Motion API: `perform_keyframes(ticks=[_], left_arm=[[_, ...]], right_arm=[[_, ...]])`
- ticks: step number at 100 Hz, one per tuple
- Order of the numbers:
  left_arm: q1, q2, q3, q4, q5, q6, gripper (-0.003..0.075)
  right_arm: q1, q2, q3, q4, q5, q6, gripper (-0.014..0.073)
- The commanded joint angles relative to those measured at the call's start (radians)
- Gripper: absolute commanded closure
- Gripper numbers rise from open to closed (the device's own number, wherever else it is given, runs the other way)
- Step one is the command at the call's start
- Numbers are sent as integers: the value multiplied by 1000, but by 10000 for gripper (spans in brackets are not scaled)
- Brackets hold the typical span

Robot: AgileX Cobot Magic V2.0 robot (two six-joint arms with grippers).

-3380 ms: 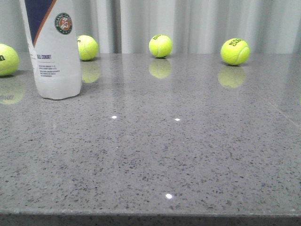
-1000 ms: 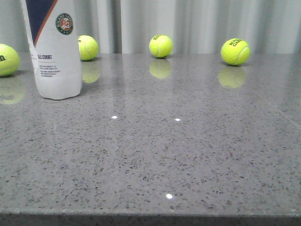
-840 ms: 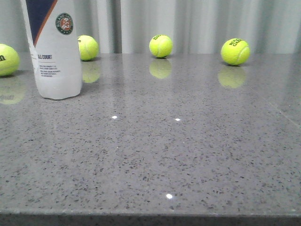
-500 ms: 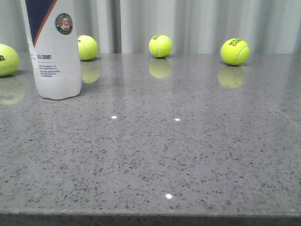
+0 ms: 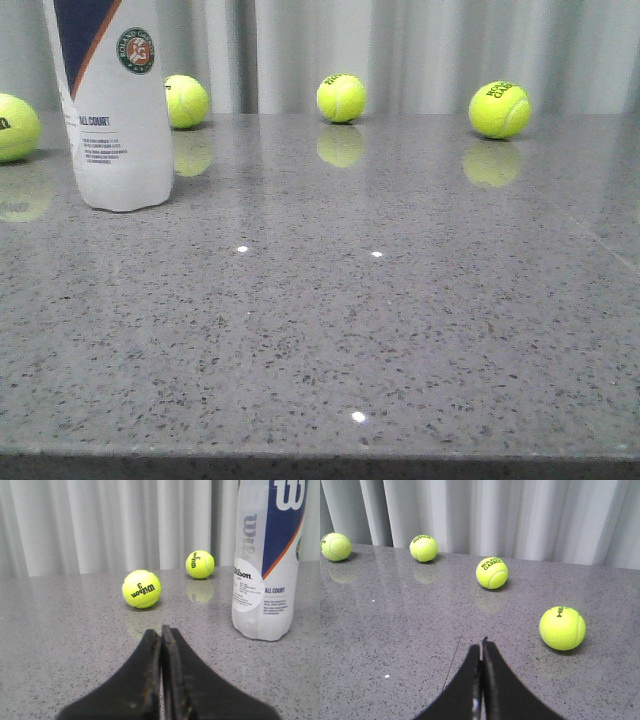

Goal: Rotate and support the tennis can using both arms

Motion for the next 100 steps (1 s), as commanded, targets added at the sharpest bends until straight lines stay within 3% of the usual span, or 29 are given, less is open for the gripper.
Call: perform_keyframes(ticks=[1,28,80,100], left_arm=[[2,-34,45,1,-88,-8,741],[2,-34,45,1,-88,-8,741],[2,-34,45,1,-88,-8,741],[2,-34,45,1,-88,-8,741]], right_arm=[[-6,1,-28,-5,-75,1,662],[-6,-49,20,-25,-97,6,662],[-6,-451,354,-47,-176,28,662],[-6,-454,409,-73,-227,43,662]])
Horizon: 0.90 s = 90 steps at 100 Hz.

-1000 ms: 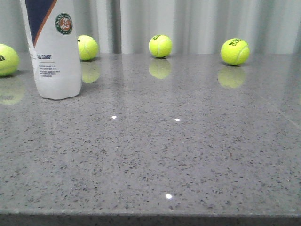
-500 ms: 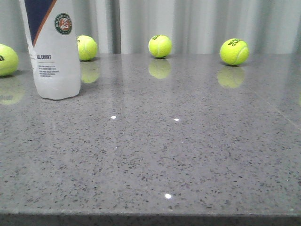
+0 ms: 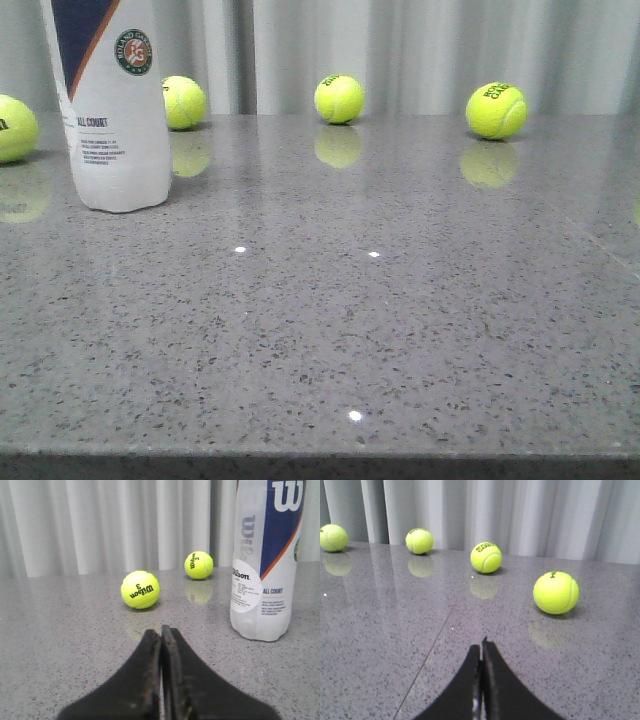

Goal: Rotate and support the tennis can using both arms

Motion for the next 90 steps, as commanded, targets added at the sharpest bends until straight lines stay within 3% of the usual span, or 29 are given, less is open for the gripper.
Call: perform_keyframes(ticks=[1,30,90], left_arm=[[2,-34,45,1,-86,-8,741],[2,-34,45,1,-86,-8,741],[2,-34,45,1,-86,-8,741]], right_arm=[[-6,-22,-9,-23,-117,14,662],[-6,-22,68,-41,-248,54,662],[-6,-22,67,-41,-231,56,662]])
